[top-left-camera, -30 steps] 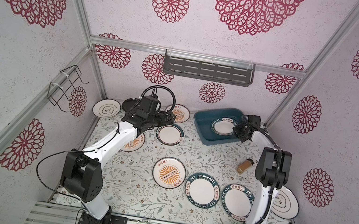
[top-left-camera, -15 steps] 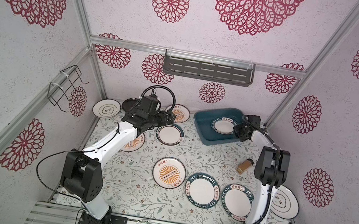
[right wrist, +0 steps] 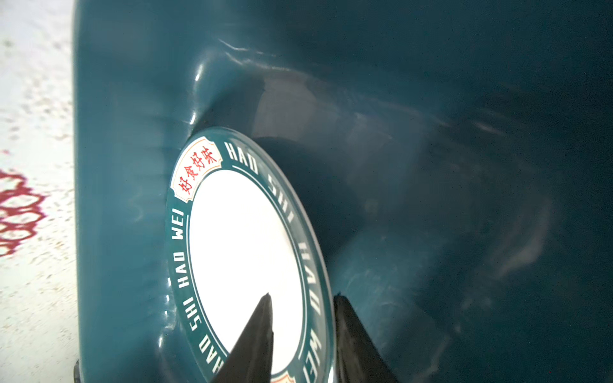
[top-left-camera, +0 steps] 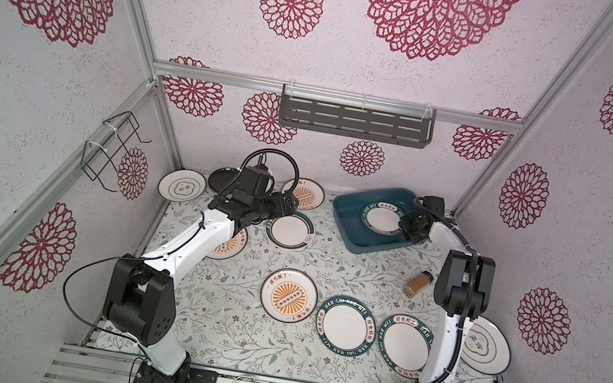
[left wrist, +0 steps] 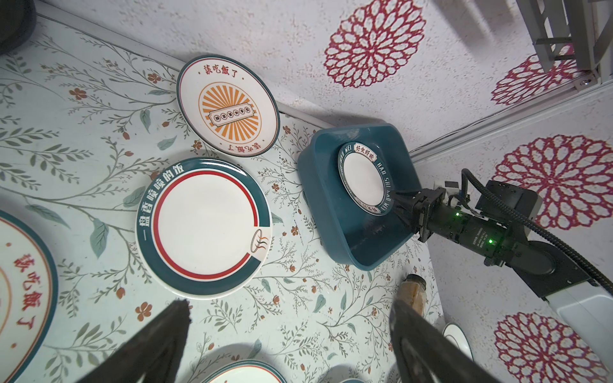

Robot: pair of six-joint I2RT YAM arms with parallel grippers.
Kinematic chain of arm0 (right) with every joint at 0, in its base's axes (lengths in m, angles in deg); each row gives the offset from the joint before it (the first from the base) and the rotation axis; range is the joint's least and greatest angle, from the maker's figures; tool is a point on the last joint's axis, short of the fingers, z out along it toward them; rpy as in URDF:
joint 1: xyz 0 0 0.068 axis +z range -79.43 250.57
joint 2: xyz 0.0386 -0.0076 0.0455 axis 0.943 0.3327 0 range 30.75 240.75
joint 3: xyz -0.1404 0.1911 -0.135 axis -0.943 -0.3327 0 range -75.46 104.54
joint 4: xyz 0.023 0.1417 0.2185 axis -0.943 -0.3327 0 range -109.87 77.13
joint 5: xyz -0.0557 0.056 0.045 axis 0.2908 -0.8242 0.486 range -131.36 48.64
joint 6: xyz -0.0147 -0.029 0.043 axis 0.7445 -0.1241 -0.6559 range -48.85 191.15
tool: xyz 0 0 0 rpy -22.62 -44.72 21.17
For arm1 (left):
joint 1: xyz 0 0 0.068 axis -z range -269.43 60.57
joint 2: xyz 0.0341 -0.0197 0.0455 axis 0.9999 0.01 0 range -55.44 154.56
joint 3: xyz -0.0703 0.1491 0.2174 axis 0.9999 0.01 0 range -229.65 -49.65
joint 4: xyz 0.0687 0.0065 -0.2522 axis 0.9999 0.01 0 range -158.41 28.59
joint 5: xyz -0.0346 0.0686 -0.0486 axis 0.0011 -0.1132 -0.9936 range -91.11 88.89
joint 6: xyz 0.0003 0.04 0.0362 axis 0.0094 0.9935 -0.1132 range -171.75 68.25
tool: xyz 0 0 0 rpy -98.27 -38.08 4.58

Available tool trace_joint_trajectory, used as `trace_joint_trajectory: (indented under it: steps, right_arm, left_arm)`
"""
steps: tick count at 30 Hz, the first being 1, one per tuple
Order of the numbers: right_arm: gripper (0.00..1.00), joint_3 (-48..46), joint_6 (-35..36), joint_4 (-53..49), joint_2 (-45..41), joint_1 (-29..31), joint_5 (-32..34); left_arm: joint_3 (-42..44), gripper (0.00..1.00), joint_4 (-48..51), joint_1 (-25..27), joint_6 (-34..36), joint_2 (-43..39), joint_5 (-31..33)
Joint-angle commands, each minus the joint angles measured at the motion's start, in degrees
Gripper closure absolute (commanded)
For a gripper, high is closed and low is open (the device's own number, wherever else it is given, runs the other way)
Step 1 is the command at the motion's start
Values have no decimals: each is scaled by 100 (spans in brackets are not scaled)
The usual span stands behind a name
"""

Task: Place the plates into the plastic bin on the countertop
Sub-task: 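Open the right gripper to release the plate in the bin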

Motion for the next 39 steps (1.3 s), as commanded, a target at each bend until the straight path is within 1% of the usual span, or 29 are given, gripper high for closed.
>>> trace_joint_trajectory:
  steps: [1, 2, 3, 6, 9, 12, 14, 15, 19, 24, 28, 33, 39]
  right_arm:
    - [54, 123, 298, -52, -132, -46, -17]
    - [50, 123, 332, 17, -164, -46, -46]
    - [48, 139, 345, 45, -193, -46, -54]
    - [45, 151, 426, 157, -312, -46, -79]
    - [39, 109, 582, 385, -489, -27, -150]
    - [38, 262, 535, 181, -480, -28, -19]
    - [37, 221, 513, 224, -496, -14, -21]
    - [32, 154, 494, 298, -530, -2, -26]
    - [31, -111, 595, 791, -702, 75, -185]
    - [27, 4, 486, 431, -743, 103, 239]
    - [25, -273, 491, 663, -926, 151, 343]
    - [25, -567, 645, 1146, -1200, 242, 217]
    - [24, -798, 952, 1347, -1512, 413, -94]
  left_arm:
    - [41, 3, -122, -62, 2, -136, -71]
    - [42, 3, -126, -58, 9, -136, -77]
    - [56, 3, -130, -57, 19, -136, -77]
    - [88, 3, -138, -63, 22, -171, -98]
    - [130, 3, -135, -76, 32, -208, -110]
    - [198, 3, -141, -84, 38, -273, -108]
    - [248, 3, -160, -97, 45, -316, -111]
    - [278, 3, -166, -105, 44, -341, -114]
    - [357, 3, -211, -126, 40, -415, -122]
    - [450, 3, -170, -144, 53, -503, -90]
    - [539, 3, -184, -186, 46, -592, -89]
    - [570, 3, -154, -245, 42, -602, -116]
    - [634, 3, -91, -300, 77, -617, -245]
